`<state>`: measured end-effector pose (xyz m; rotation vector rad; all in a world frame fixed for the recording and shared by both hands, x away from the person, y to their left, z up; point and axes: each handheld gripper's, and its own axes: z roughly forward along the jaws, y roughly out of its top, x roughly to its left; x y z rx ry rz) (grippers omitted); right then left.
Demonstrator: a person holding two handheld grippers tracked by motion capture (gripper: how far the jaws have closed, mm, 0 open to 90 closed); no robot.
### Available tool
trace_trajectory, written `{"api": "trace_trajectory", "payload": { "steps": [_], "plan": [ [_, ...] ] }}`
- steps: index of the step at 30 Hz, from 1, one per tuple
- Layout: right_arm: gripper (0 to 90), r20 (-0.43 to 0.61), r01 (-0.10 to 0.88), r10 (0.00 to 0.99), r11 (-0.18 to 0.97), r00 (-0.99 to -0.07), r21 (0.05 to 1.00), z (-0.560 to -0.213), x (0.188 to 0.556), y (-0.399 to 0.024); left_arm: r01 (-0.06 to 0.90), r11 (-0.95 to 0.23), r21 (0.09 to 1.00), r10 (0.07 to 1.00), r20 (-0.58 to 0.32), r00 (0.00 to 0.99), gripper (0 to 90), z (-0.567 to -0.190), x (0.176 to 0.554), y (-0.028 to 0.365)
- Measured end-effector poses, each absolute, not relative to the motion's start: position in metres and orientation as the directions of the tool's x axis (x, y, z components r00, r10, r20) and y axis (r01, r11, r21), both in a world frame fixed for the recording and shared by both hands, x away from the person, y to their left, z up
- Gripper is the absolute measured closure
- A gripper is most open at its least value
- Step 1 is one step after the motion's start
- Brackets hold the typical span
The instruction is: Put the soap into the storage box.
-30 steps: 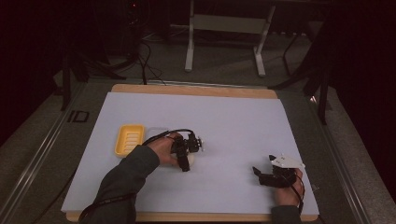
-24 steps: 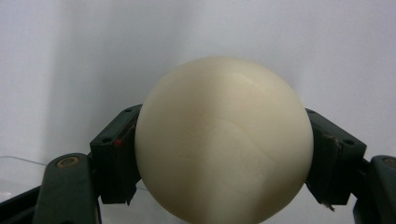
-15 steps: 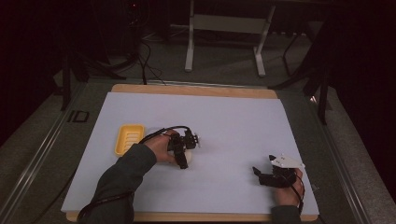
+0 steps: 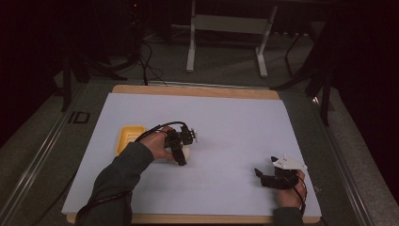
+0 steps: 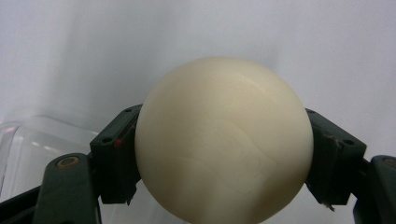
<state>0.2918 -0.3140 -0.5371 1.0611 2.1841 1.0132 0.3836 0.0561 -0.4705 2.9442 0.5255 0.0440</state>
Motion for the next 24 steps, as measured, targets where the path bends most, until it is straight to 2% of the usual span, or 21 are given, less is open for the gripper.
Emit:
{"api": "trace_trajectory", "payload": {
  "steps": [12, 24],
  "plan": [
    [16.5, -0.115, 0.438, 0.815, 0.418, -0.568, 0.796, -0.537, 0.292, -0.314, 0.394, -0.903, 0.172, 0.402, 0.011, 0.916, 24.6, -0.465, 0.389, 0.063],
    [16.5, -0.116, 0.438, 0.815, 0.418, -0.568, 0.796, -0.537, 0.292, -0.314, 0.49, -0.853, 0.179, 0.502, 0.023, 0.865, 24.6, -0.459, 0.396, 0.077]
  ]
}}
